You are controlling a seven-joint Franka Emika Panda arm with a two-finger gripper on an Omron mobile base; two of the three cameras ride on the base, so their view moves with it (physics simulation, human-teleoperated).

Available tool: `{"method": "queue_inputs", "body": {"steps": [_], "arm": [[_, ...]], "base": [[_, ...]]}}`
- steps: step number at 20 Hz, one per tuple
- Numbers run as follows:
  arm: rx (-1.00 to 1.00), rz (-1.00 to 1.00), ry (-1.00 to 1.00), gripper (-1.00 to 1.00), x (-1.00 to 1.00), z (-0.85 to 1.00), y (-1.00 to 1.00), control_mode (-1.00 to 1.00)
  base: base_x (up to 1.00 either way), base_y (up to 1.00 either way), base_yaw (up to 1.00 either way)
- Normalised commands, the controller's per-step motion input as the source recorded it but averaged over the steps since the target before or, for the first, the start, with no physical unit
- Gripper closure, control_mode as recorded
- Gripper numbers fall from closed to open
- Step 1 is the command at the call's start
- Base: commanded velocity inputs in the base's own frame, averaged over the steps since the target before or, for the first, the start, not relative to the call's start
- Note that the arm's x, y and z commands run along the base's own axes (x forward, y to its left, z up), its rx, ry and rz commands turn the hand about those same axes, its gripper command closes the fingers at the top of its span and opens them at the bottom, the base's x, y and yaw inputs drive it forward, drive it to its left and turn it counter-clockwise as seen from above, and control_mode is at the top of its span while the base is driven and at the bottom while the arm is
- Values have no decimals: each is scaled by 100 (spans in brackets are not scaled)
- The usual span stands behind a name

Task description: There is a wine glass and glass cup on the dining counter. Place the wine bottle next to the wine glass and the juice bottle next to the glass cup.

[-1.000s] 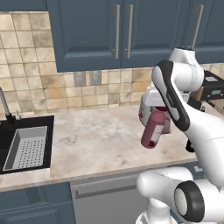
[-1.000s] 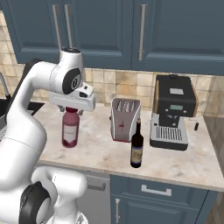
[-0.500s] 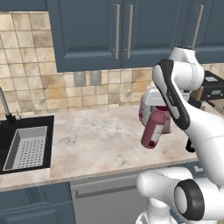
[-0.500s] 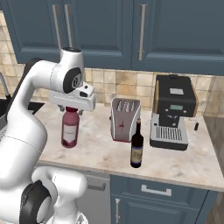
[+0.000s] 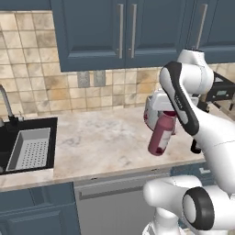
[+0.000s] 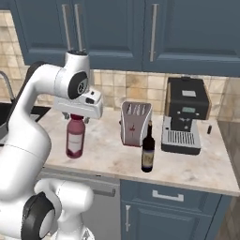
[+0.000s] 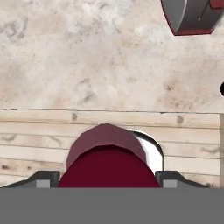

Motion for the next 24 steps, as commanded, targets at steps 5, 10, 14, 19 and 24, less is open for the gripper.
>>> {"method": "queue_inputs", "body": {"steps": [5,10,14,19,24], "arm": [[0,0,0,100,0,0,0,100],[0,0,0,100,0,0,0,100],[0,0,0,100,0,0,0,100],[0,0,0,100,0,0,0,100],[0,0,0,100,0,0,0,100]], "base": [[-47,29,28],[-33,34,70],[-20,31,86],[-12,22,88],[-9,21,86]]}}
